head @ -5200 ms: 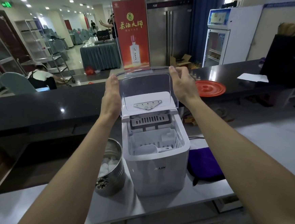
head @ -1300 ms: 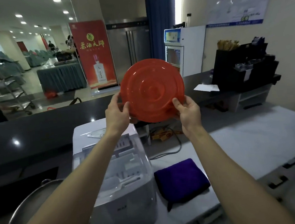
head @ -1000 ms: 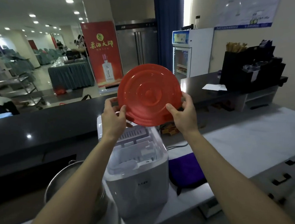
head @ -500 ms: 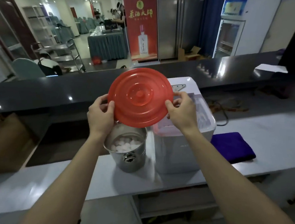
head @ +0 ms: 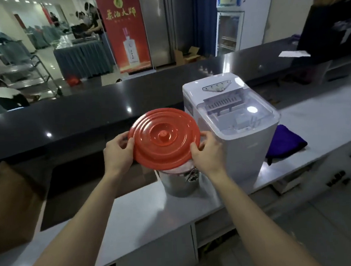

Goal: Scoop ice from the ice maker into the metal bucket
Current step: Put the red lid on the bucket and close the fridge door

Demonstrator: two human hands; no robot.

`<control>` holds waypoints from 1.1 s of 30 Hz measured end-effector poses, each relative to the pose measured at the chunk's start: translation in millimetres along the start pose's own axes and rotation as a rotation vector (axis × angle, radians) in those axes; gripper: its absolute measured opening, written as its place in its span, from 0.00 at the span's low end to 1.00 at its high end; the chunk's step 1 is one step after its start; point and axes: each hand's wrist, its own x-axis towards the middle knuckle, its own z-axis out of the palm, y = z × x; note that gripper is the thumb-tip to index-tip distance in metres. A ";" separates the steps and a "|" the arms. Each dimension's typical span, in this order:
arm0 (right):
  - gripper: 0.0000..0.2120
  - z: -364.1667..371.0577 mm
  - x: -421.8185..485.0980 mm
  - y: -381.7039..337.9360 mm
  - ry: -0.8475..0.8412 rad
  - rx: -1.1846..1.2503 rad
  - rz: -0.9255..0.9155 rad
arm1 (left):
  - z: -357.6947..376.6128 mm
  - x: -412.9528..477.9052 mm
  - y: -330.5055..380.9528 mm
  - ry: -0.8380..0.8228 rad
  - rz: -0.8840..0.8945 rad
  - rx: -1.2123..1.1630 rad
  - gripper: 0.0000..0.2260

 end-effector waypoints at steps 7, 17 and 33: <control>0.14 14.4 -28.9 29.1 0.007 -0.082 0.136 | 34.5 0.8 -30.5 -0.147 -0.028 0.045 0.14; 0.18 20.2 -22.2 40.7 -0.002 -0.233 0.228 | 65.4 4.1 -46.4 -0.259 -0.047 0.052 0.15; 0.37 27.4 -28.3 45.7 -0.068 -0.173 0.454 | 85.3 56.0 -30.6 -0.395 -0.127 0.006 0.24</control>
